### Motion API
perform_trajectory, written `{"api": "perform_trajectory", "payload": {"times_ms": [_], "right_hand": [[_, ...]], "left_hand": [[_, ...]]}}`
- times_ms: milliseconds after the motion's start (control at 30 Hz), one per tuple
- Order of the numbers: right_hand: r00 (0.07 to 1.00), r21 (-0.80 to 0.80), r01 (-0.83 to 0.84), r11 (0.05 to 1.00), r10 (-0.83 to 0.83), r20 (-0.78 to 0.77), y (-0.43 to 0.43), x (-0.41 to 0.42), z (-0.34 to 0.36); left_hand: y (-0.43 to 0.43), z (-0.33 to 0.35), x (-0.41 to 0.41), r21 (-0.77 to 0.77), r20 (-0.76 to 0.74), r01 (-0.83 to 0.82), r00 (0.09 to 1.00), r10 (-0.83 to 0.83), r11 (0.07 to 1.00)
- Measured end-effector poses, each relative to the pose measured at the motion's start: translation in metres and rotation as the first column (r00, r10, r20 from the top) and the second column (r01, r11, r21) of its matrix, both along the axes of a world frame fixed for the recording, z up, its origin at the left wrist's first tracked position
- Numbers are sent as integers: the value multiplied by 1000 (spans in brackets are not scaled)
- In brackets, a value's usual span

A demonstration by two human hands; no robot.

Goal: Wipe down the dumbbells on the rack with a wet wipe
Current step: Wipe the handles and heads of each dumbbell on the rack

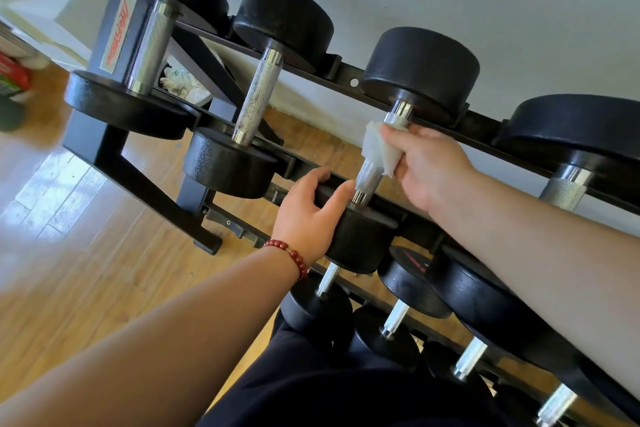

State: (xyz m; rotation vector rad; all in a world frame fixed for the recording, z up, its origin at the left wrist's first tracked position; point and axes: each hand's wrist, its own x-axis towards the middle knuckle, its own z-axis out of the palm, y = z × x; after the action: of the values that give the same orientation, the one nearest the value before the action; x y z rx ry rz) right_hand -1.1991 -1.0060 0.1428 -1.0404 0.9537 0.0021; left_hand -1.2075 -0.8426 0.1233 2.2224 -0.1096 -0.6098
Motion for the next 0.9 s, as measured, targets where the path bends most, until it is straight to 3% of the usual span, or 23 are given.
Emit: {"api": "perform_trajectory", "payload": {"times_ms": [200,367,433,533,700,800,900], "right_hand": [[963,40,-248,968,251,-96,16,-25,-6],[1000,-36,-27,999,28,8,2,-2,1],[993,-91,-109,990,105,-52,9,-12,-4],[971,-44,-223,974,218,-95,16,-22,-6],[998,-58,43,997,-40,46,0,2,-2],[999,-132,-43,990,41,-22,13,-9,-12],[989,-87,-142,986,138,-55,11,-12,-12]], "left_hand": [[0,7,14,44,-162,86,984,-78,995],[-8,2,10,65,-32,27,999,-25,998],[-9,-1,8,64,21,23,999,-24,998],[-8,-3,9,61,39,38,998,-40,997],[-8,-3,8,34,58,19,998,-21,999],[-8,-2,9,20,57,13,998,-14,1000],[-8,-1,8,16,47,12,999,-13,1000]]}}
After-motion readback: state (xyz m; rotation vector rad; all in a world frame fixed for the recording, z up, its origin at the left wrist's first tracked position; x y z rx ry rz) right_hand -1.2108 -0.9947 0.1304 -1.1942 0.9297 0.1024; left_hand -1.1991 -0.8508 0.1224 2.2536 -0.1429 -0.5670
